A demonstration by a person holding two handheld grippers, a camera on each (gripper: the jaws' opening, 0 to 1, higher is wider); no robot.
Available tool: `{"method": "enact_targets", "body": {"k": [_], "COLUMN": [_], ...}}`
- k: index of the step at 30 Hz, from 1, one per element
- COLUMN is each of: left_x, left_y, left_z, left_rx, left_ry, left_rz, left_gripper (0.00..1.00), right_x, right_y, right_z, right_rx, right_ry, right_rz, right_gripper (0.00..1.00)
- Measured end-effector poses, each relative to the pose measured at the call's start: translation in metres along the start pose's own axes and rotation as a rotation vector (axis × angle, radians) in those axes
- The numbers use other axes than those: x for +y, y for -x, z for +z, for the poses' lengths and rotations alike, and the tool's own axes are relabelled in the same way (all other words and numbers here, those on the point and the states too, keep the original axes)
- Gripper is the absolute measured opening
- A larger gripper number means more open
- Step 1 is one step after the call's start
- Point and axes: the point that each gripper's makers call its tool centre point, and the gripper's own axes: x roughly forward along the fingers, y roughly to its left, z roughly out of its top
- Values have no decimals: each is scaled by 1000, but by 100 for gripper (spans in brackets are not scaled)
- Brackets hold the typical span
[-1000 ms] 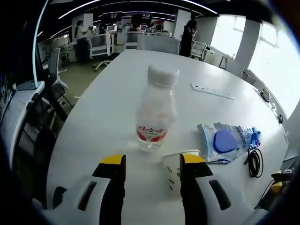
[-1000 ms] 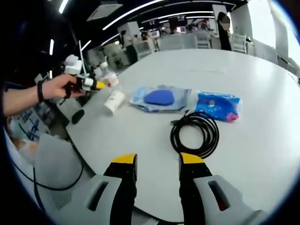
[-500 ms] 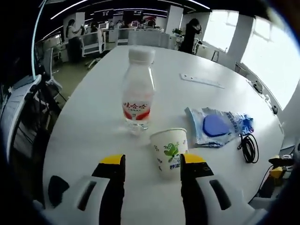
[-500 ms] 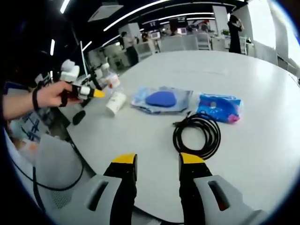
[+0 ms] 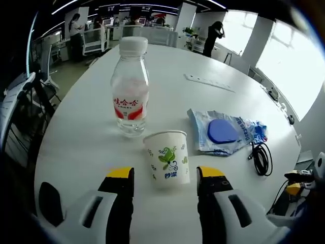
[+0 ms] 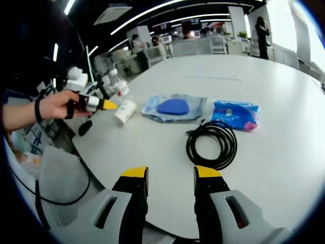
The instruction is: Arrange the tabletop items into an orderly group along one side of the table until the central work area is clear of visible clutter.
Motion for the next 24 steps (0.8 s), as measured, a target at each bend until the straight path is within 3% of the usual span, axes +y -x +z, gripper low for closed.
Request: {"method": "enact_targets", "body": {"k": [14, 24], "left_x": [-4, -7], "left_y": [-26, -34], "left_z": [-11, -13], "left_rx": [75, 93], "left_ry": [28, 36], "left_rz": [-10, -11], "left_gripper": [51, 51], "right_x": [-7, -12], "right_y": [6, 11], "right_z": [-1, -7], "right_rx": [1, 8], "right_ry": [-6, -15], "right_rz": [-15, -27], "right_gripper": [34, 34]}}
